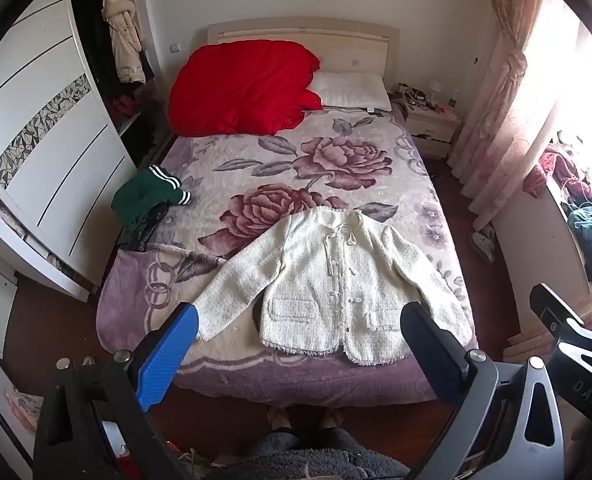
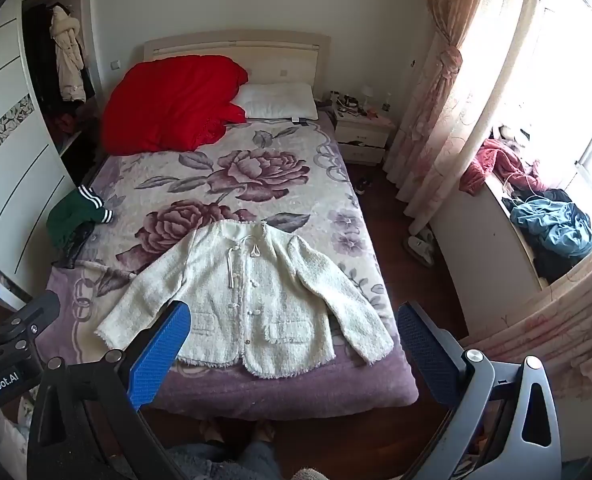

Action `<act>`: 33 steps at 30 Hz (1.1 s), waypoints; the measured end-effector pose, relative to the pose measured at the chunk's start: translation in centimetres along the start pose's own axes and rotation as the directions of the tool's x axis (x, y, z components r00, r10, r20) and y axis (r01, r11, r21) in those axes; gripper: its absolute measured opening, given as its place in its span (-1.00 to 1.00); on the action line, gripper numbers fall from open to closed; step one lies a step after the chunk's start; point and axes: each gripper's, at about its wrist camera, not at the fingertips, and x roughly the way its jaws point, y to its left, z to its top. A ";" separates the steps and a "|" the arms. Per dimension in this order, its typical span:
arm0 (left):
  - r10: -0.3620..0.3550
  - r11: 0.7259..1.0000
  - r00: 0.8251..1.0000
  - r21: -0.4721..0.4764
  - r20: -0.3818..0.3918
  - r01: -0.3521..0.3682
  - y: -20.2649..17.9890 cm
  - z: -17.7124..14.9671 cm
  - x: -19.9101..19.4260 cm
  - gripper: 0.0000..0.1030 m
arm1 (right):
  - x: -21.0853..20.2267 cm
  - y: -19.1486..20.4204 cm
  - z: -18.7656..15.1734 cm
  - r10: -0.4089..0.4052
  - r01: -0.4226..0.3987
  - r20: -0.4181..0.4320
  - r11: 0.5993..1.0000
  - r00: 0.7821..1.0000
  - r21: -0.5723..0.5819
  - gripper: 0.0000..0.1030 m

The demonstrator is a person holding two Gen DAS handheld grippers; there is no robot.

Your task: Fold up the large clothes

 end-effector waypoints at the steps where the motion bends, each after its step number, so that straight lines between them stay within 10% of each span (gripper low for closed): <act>1: 0.000 1.000 1.000 0.002 0.002 0.000 0.0 0.0 -0.1 1.00 | 0.0 0.0 0.0 -0.001 0.001 0.002 1.000 1.000 0.001 1.00; 33: -0.001 1.000 0.999 -0.006 0.052 0.002 0.1 -0.1 -1.8 1.00 | -1.7 1.0 1.2 0.010 -0.010 0.025 1.000 1.000 -0.010 1.00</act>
